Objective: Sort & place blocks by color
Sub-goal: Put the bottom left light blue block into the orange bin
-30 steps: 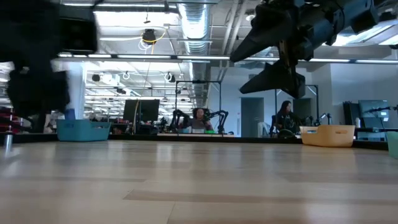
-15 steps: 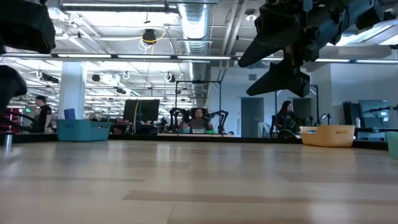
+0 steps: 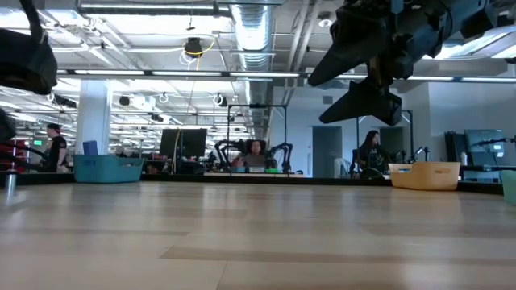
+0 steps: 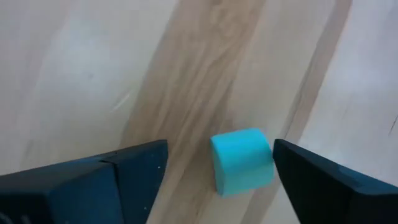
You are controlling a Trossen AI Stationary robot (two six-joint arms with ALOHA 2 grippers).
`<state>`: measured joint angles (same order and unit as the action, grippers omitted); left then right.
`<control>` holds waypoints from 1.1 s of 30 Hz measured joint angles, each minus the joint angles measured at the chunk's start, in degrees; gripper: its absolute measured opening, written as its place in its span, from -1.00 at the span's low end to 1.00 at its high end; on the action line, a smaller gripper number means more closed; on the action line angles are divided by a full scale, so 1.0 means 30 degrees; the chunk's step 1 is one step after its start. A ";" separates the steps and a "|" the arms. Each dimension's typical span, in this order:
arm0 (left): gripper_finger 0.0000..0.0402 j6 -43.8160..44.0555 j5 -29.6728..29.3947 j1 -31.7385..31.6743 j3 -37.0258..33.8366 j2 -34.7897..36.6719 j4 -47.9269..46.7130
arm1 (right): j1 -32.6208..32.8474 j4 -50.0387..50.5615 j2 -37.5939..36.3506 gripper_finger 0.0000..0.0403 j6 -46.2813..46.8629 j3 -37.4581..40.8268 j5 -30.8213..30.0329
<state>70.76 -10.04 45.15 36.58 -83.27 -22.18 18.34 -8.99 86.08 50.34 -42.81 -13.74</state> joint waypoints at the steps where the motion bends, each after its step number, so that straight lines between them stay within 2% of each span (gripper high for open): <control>1: 0.37 -0.0587 -0.0004 0.0018 0.0006 -0.0194 0.0218 | 0.0057 0.0000 0.0000 0.42 0.0074 0.0000 0.0002; 5: 0.26 -0.2205 -0.0200 0.0319 0.0373 -0.1442 0.0704 | 0.0342 0.0000 0.0000 0.42 0.0273 0.0000 0.0041; 13: 0.20 -0.0893 -0.0044 0.0333 0.2086 -0.3088 -0.2182 | 0.0908 0.0220 0.0000 0.42 0.0761 -0.0022 -0.0342; 16: 0.04 -0.0764 -0.0241 0.0328 0.2428 -0.3200 -0.2680 | 0.0884 0.0297 0.0007 0.42 0.0768 -0.0022 -0.0375; 23: -0.54 0.0000 -0.0944 0.0198 0.2829 -0.3224 -0.2854 | 0.0573 0.0192 0.0007 0.42 0.1628 -0.0022 -0.0466; 33: -0.54 -0.0990 -0.3832 -0.0362 0.2776 -0.3319 0.0013 | 0.1650 -0.0125 -0.0428 0.42 0.2821 -0.0051 -0.0820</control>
<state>67.79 -21.54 44.06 44.91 -93.23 -22.14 23.29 -9.37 84.80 58.80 -42.96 -16.20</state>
